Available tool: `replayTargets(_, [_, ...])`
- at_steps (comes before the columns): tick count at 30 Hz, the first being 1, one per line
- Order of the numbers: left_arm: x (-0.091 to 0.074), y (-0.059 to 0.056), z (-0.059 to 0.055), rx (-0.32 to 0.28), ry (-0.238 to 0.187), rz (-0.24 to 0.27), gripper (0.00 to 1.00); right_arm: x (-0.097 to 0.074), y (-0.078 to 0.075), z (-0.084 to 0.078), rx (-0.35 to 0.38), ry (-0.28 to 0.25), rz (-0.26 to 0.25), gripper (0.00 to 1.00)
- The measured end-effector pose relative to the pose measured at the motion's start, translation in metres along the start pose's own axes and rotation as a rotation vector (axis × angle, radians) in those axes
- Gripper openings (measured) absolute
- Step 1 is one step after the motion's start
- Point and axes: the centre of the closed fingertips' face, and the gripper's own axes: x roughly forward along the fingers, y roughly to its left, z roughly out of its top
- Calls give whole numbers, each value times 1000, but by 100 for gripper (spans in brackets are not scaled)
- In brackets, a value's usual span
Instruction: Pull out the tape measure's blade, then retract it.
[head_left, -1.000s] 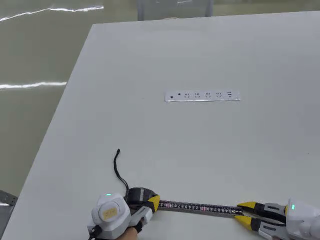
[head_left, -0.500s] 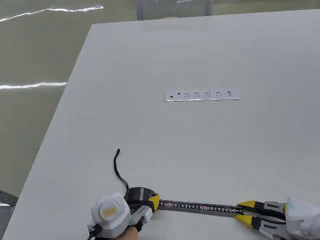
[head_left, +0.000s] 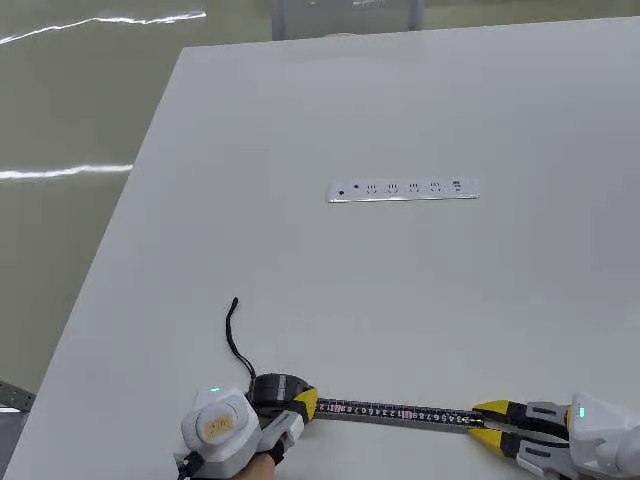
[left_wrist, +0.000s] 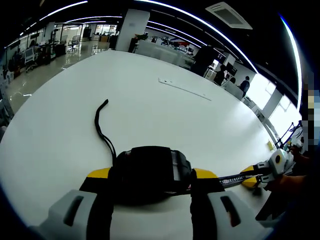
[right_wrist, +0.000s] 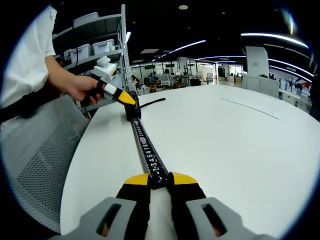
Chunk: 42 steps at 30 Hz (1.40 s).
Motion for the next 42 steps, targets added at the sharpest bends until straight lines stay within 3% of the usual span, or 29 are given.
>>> replayTargets(5, [0,0,0,-22,-5,15,61,0,0,1,2,-2,-2,14])
replayTargets(9, [3,2,-2,-74,0,31,62,1,0,0,8,-3,-5,14])
replayTargets(34, [5,3,-5,-72,57,59,61,1,0,0,13,-9,-5,14])
replayTargets(42, [5,2,-6,-70,57,58,61,1,0,-1,7,-7,-7,14])
